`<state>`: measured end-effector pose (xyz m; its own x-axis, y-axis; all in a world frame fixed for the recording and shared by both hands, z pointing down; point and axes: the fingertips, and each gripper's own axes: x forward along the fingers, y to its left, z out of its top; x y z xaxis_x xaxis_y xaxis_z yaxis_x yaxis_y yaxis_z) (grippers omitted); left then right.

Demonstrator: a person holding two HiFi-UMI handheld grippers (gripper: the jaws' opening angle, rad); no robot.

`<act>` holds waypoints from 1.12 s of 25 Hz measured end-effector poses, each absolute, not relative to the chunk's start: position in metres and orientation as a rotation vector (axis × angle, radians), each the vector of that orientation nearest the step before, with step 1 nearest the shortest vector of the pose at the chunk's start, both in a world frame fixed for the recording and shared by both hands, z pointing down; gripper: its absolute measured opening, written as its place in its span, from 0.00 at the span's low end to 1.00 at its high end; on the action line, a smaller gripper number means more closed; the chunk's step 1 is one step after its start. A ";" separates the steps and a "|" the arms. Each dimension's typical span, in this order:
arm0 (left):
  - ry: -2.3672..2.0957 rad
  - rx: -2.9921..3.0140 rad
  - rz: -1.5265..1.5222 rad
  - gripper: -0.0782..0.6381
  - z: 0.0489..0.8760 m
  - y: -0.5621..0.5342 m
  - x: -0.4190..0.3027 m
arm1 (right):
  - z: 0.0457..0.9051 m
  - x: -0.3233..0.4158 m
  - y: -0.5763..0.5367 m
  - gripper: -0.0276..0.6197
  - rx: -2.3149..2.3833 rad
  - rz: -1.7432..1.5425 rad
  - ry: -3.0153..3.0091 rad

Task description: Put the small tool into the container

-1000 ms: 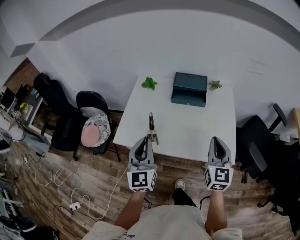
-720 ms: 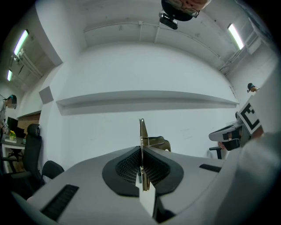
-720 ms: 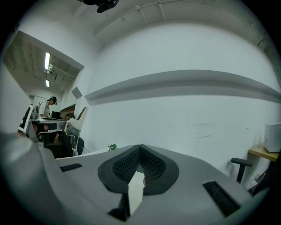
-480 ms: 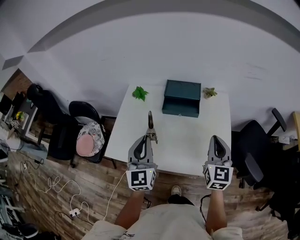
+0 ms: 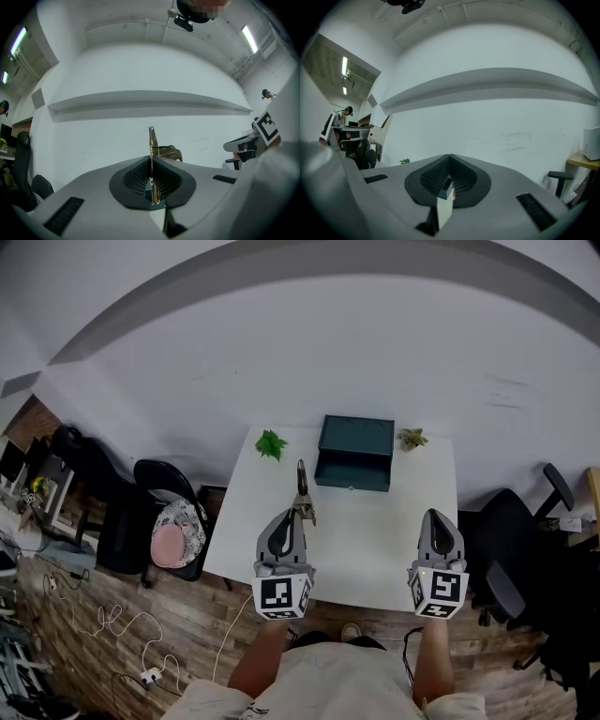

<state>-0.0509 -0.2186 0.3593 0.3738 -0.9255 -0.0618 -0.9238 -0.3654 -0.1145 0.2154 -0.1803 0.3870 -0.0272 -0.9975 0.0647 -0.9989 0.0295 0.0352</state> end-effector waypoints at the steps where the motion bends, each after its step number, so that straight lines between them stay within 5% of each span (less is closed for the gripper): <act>1: 1.690 -2.494 -0.026 0.12 0.360 -0.221 -0.051 | 0.388 0.215 -0.181 0.07 2.134 0.032 -2.204; 28: 1.594 -2.564 -0.108 0.12 0.386 -0.308 -0.043 | 0.410 0.215 -0.245 0.07 2.185 0.080 -2.111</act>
